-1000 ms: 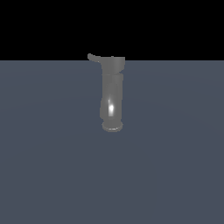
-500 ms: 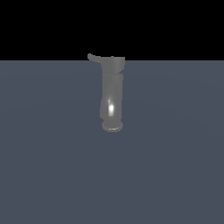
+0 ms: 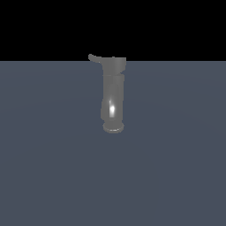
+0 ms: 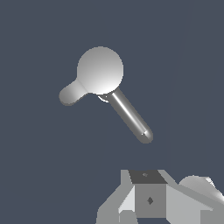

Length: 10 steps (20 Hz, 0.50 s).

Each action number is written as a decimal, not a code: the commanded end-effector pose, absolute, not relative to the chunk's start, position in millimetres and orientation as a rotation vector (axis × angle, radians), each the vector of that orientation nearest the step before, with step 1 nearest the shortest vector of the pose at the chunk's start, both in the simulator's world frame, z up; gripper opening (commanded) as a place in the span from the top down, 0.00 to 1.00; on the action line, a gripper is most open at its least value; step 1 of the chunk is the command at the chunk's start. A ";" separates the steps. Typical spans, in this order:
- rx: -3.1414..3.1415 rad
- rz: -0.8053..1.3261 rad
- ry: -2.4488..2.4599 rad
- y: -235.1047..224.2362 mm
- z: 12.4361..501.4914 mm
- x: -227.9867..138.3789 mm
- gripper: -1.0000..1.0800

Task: Turn on the faucet by rotating a designated handle.

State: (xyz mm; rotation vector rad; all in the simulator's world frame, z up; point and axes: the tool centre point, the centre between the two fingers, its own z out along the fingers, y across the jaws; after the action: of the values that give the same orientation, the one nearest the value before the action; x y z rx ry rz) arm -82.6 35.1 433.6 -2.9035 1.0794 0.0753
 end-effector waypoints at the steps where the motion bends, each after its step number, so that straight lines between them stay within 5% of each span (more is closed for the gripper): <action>1: -2.863 0.078 1.177 36.9 426.7 -68.6 1.00; 10: -2.705 0.081 1.515 43.4 397.6 -20.6 1.00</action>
State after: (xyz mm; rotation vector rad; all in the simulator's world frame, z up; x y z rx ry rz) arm -28.7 42.2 402.9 -2.7351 1.4578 0.0813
